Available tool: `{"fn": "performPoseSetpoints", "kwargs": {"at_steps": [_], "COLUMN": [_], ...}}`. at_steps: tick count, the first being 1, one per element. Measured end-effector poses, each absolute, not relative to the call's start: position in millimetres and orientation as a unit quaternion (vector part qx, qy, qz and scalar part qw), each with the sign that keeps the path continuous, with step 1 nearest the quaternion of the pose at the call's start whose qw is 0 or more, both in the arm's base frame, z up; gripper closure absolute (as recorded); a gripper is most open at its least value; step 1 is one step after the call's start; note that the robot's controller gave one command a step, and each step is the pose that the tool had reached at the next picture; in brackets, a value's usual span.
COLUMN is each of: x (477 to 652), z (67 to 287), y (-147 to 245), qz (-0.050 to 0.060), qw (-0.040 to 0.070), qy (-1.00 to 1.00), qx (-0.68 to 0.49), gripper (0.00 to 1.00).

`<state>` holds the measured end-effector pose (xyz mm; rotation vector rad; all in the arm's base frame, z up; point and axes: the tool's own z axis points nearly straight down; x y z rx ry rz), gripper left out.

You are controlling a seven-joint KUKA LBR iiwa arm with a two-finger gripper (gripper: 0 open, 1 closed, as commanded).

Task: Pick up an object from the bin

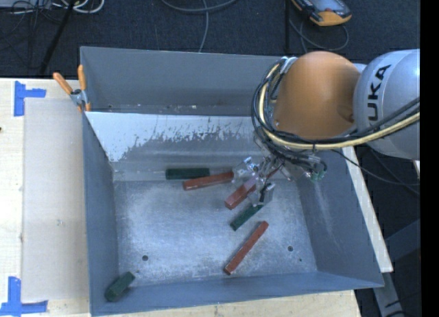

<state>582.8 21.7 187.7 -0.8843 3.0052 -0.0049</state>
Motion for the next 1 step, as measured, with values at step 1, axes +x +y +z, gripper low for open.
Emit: {"fn": "performPoseSetpoints", "kwargs": {"at_steps": [1], "x": [547.3], "z": [295.1], "y": [19.8], "qz": [-0.001], "qw": [0.004], "qy": [0.934], "qx": [-0.358], "gripper": [1.00]}}
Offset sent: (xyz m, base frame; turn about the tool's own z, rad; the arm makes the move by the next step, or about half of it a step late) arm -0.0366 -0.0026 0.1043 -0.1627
